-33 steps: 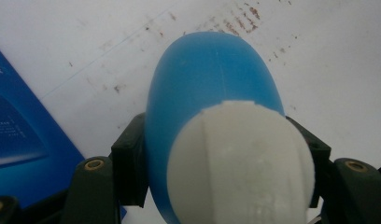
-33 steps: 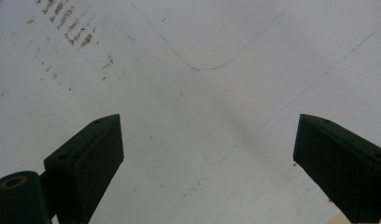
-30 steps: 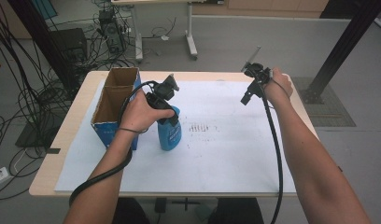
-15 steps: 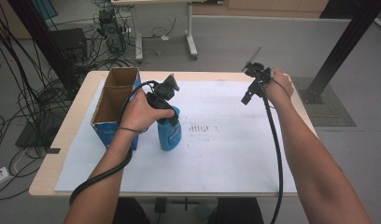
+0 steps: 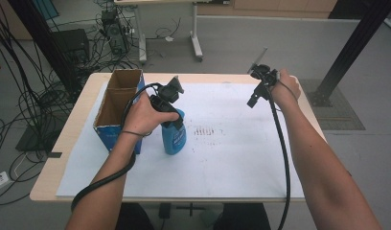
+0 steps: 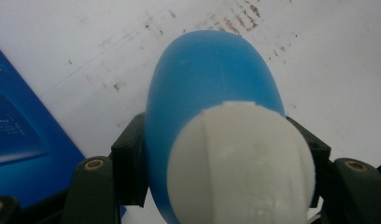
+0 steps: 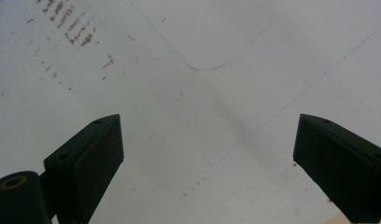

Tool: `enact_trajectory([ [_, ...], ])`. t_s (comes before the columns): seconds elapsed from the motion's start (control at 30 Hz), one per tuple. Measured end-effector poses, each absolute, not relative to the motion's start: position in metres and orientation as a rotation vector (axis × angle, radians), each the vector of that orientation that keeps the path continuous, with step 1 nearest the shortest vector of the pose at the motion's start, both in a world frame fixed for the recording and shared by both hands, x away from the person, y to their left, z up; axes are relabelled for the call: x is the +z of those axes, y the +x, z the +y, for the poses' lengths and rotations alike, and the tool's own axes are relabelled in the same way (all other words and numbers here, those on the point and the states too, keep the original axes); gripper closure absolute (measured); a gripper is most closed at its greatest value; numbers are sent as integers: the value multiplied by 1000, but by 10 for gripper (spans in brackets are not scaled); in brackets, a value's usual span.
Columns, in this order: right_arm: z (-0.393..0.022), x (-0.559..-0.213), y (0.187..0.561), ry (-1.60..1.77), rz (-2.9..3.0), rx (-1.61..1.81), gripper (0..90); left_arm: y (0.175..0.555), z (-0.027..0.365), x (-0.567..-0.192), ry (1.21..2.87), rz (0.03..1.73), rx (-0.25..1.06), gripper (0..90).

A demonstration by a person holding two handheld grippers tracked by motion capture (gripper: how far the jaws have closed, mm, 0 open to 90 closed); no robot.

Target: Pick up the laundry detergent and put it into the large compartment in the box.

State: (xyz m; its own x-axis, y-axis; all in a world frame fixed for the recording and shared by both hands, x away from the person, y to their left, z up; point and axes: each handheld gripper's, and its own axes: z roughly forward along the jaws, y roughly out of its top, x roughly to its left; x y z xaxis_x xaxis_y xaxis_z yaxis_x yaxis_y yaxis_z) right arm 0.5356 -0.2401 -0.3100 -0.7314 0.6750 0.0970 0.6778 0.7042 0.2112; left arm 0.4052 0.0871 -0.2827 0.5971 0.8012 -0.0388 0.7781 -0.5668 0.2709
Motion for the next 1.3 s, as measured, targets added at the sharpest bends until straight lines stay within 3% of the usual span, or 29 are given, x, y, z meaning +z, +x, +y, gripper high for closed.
enact_trajectory([
  [1.3,-241,-308,535,-1141,-2896,-370,83,405,87,-283,2571,1306,125,376],
])
